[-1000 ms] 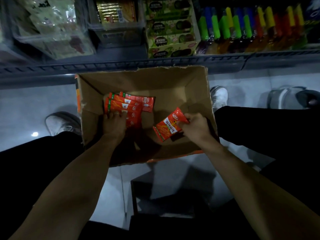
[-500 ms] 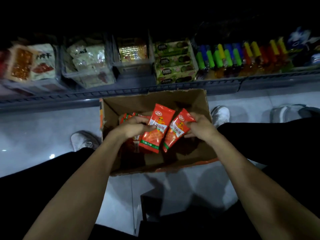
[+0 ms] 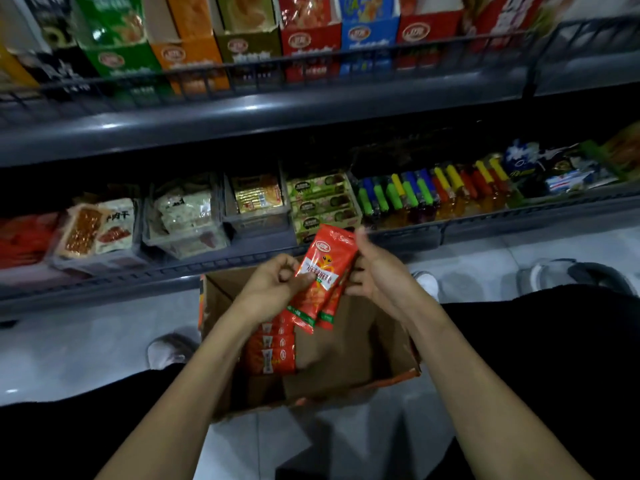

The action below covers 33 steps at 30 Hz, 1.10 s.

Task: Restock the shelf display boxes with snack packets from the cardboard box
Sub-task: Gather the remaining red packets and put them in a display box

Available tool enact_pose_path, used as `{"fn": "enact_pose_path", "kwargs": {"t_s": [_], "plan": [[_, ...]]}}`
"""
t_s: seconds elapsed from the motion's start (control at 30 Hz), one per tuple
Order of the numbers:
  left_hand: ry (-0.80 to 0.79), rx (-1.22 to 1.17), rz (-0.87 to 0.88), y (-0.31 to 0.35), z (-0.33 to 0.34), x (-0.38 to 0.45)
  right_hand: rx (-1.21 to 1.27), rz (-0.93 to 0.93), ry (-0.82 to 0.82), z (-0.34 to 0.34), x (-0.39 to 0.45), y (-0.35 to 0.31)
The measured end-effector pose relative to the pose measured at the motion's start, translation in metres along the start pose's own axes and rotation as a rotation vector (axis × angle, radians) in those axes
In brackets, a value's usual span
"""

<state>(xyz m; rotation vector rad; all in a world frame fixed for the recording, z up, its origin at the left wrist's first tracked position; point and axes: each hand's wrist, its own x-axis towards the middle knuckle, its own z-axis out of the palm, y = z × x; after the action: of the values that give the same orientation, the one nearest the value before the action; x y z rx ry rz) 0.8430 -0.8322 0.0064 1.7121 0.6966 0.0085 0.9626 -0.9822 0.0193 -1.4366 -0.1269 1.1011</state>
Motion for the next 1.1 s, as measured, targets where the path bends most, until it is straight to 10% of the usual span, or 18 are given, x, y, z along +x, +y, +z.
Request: {"fn": "enact_pose_path", "kwargs": {"t_s": [0.37,0.67,0.93,1.1], "plan": [[0.068,0.049,0.313,0.111,0.019,0.025,-0.414,-0.425,0.239,-0.038,-0.014,-0.103],[0.35,0.86,0.879,0.264,0.021,0.066,-0.248,-0.673,0.411,-0.089,-0.029,-0.219],[0.334,1.524,0.462,0.327,0.023,0.103,-0.304,-0.792,0.392,-0.083,-0.015,-0.297],[-0.027,1.188,0.371,0.323,0.011,0.121,-0.374,-0.889,0.373,-0.063,0.01,-0.344]]}}
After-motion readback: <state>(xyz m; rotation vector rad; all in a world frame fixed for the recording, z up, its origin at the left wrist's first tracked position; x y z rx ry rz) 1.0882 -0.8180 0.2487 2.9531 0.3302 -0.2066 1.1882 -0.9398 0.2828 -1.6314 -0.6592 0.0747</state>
